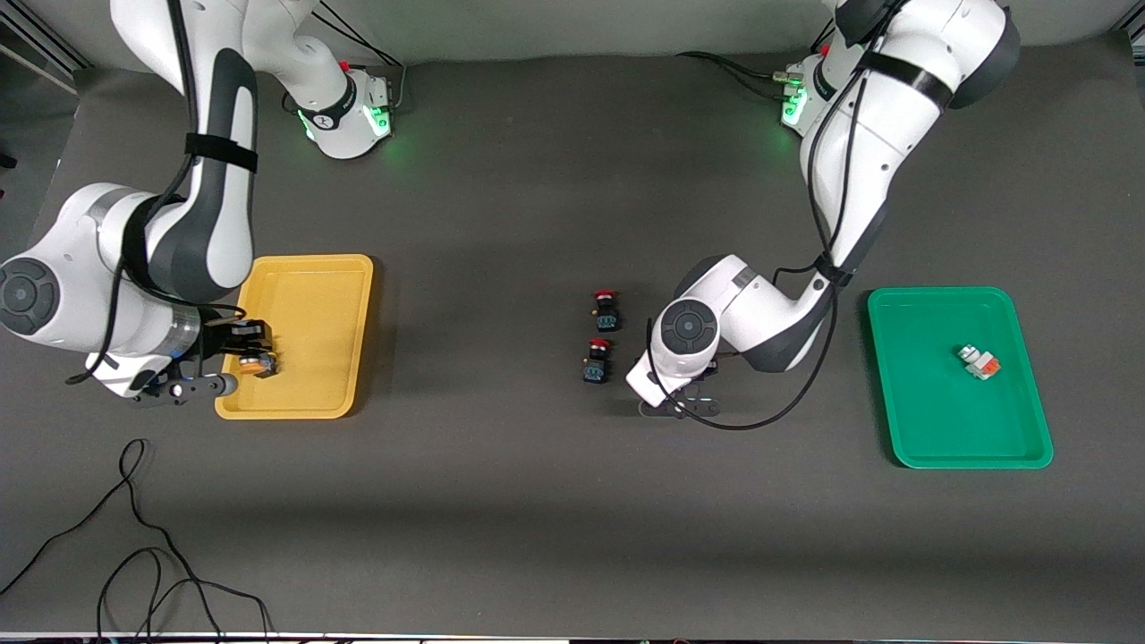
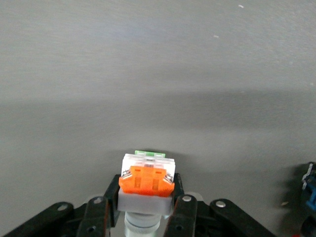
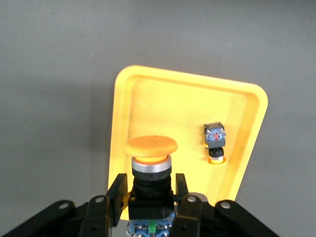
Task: Place green and yellow buttons in trays
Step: 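Carry the second buttons to the yellow and green trays respectively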
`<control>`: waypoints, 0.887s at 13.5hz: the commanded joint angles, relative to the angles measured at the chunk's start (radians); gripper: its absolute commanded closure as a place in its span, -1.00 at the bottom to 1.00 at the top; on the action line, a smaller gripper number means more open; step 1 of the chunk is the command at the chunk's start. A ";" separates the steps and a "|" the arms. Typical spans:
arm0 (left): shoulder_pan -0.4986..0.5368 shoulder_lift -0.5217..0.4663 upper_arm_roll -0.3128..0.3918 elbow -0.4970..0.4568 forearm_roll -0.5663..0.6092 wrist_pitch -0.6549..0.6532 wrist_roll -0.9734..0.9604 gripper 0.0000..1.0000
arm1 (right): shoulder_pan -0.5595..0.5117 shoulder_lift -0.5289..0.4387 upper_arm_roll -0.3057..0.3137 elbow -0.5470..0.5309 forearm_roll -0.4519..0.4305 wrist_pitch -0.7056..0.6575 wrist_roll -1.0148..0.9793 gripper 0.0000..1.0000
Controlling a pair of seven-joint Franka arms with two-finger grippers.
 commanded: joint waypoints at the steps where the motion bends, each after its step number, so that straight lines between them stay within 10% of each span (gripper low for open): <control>1: -0.007 -0.162 0.010 -0.006 -0.029 -0.193 -0.014 1.00 | 0.050 -0.023 0.009 -0.118 0.002 0.113 -0.009 0.66; 6: 0.123 -0.353 0.010 0.021 -0.063 -0.528 0.124 1.00 | -0.013 0.046 0.159 -0.215 0.097 0.290 -0.071 0.66; 11: 0.344 -0.420 0.014 -0.002 -0.072 -0.575 0.365 1.00 | -0.137 0.098 0.273 -0.206 0.134 0.318 -0.114 0.63; 12: 0.379 -0.420 0.016 -0.006 -0.069 -0.564 0.420 1.00 | -0.148 0.100 0.282 -0.197 0.135 0.316 -0.109 0.27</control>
